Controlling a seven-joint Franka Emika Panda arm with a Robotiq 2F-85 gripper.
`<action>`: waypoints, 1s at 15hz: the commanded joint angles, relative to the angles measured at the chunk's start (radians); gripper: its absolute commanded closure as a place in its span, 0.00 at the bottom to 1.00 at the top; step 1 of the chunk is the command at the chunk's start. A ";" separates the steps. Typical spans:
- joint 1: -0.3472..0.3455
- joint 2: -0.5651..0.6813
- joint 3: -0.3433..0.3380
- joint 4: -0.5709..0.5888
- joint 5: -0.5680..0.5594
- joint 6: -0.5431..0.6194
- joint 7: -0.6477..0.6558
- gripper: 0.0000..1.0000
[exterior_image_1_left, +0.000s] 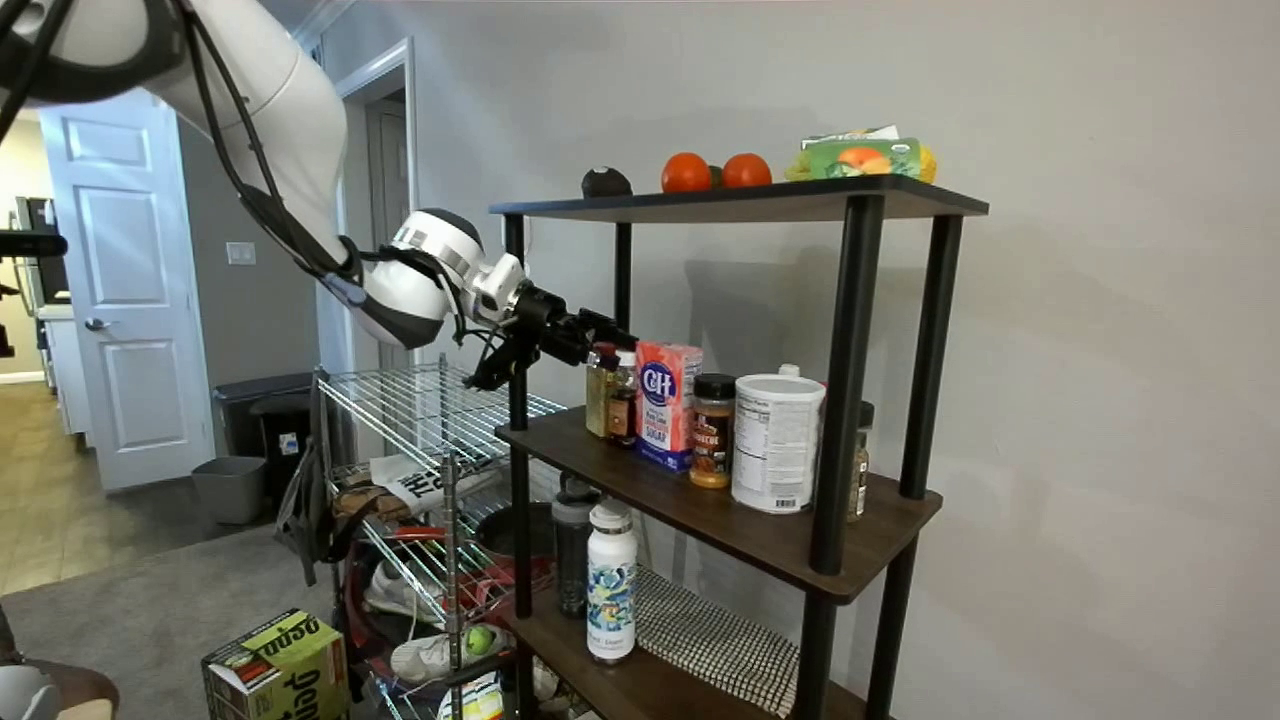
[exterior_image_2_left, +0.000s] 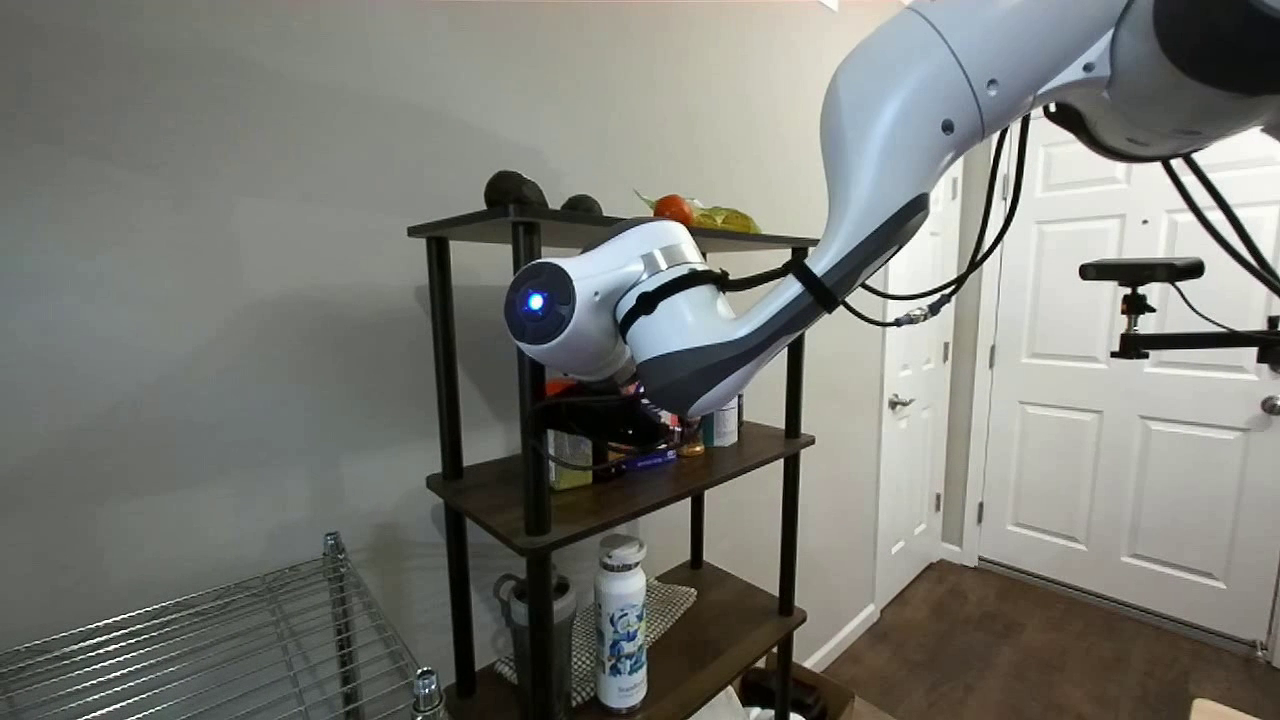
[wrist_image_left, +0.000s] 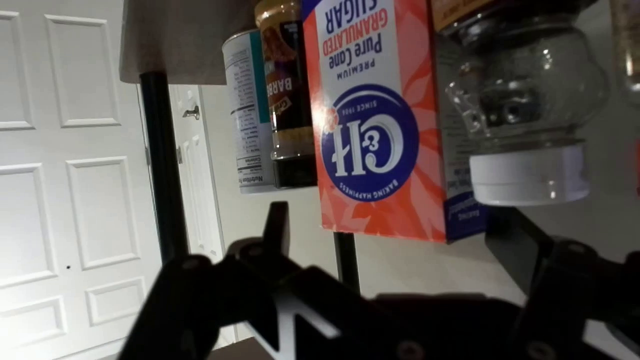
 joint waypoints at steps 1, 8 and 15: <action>-0.035 -0.002 -0.007 -0.007 -0.019 0.085 0.107 0.00; -0.085 -0.012 -0.045 -0.027 -0.039 0.226 0.231 0.00; -0.083 -0.023 -0.054 -0.040 -0.106 0.249 0.288 0.00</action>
